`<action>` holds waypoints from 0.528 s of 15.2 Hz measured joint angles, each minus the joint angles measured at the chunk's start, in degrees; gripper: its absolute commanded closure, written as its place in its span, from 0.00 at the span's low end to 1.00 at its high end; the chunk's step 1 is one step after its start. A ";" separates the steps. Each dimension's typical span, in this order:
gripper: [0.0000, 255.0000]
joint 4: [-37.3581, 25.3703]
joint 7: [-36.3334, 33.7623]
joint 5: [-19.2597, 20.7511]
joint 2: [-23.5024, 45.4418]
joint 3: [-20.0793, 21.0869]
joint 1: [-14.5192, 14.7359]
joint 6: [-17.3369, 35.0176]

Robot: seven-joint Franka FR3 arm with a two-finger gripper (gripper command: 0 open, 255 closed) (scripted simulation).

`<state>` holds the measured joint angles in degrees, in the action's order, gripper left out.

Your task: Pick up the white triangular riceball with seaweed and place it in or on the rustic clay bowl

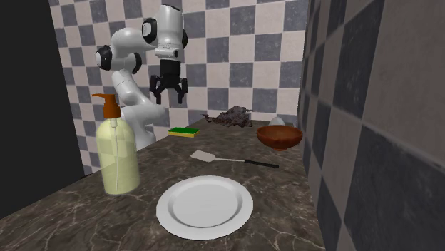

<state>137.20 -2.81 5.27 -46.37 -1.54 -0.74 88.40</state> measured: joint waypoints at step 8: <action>0.00 1.21 -5.56 -3.38 4.43 5.62 2.72 10.18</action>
<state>138.42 -8.37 1.89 -41.94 4.08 1.98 98.59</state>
